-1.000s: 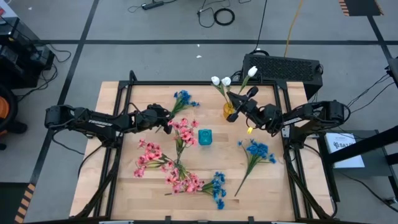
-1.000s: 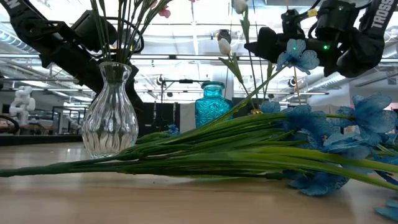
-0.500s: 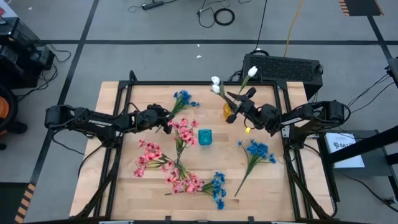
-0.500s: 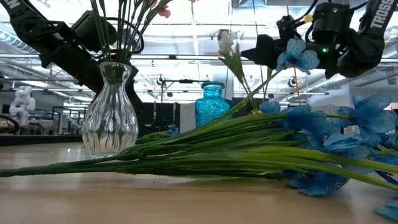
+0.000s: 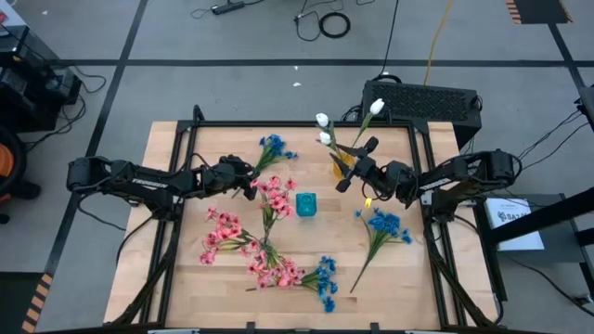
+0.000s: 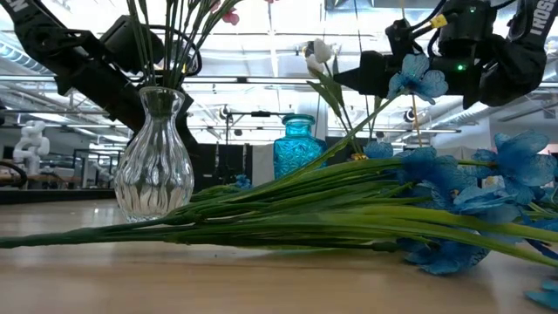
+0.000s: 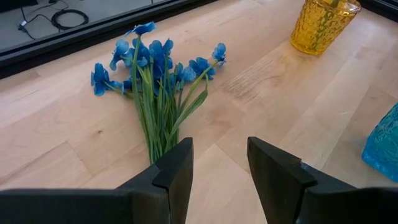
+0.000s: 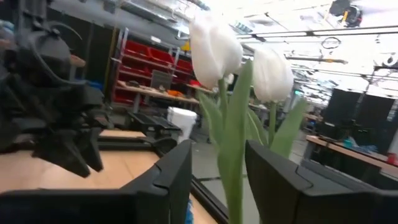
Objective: Sort flowers into vase by color
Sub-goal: Put the white tulip into the yellow vase
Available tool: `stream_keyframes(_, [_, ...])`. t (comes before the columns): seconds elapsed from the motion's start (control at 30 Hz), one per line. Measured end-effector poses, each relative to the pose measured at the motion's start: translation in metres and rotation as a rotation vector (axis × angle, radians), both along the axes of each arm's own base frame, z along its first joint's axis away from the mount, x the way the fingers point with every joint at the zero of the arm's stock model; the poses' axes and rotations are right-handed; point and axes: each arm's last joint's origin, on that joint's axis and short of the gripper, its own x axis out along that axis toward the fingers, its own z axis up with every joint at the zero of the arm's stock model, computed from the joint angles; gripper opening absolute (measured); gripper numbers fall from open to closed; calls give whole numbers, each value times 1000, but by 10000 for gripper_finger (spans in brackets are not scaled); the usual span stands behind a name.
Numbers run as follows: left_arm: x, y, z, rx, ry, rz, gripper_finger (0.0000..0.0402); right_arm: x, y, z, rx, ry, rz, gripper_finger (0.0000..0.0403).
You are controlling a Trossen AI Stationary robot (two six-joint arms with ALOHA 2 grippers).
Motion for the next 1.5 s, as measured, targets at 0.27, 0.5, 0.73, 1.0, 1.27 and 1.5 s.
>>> stream_keyframes(0.27, [0,0,0,0,0,0,157,0,2,-3,-4,41,-69,139])
stream_keyframes(0.5, [0,0,0,0,-1,0,157,3,-2,4,-37,24,-63,138])
stream_keyframes(0.73, [0,0,0,-4,-4,3,157,7,-7,8,-11,-1,-2,112])
stream_keyframes(1.0, [0,0,0,0,-1,0,157,9,-2,5,5,24,25,51])
stream_keyframes(1.27, [-1,0,-2,-3,20,-1,157,11,12,4,5,34,27,34])
stream_keyframes(1.5, [-2,0,-3,-8,42,-1,157,10,23,4,-38,99,-161,34])
